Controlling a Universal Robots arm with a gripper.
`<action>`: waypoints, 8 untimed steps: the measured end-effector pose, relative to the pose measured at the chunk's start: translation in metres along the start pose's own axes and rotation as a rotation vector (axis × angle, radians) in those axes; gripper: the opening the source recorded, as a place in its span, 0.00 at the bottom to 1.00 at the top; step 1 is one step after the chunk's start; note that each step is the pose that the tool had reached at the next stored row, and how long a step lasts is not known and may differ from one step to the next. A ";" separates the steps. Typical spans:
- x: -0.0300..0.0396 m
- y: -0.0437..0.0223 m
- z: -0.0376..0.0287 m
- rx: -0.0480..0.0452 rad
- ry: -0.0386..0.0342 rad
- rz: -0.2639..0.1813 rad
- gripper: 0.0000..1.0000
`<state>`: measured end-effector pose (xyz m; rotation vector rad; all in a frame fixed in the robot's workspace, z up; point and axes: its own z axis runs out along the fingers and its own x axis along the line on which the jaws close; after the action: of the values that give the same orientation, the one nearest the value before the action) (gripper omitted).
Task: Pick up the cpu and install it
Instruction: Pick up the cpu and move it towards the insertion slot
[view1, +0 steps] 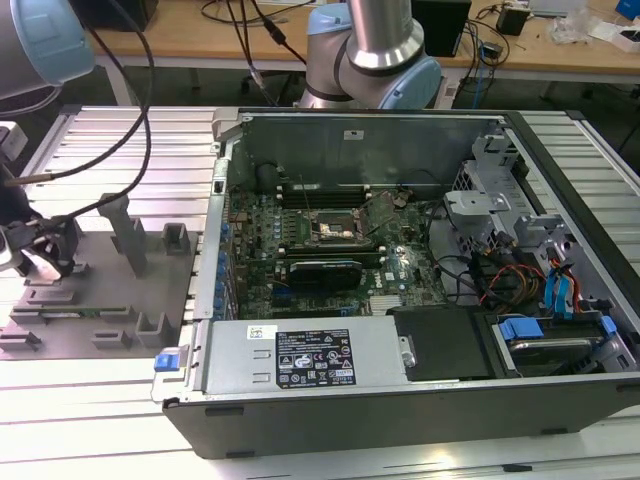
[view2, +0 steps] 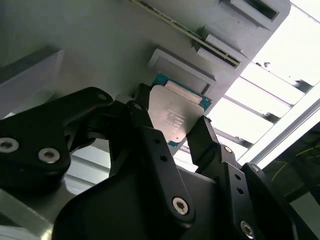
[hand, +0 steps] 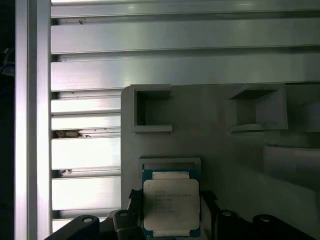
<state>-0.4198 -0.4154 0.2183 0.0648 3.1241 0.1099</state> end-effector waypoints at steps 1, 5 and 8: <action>0.0000 0.0002 -0.0020 0.0000 0.0001 0.000 0.55; -0.0001 0.0008 -0.0108 -0.0001 0.0002 -0.002 0.55; -0.0002 0.0012 -0.0171 0.0000 0.0003 -0.003 0.55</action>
<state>-0.4199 -0.4154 0.2354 0.0601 3.1244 0.1099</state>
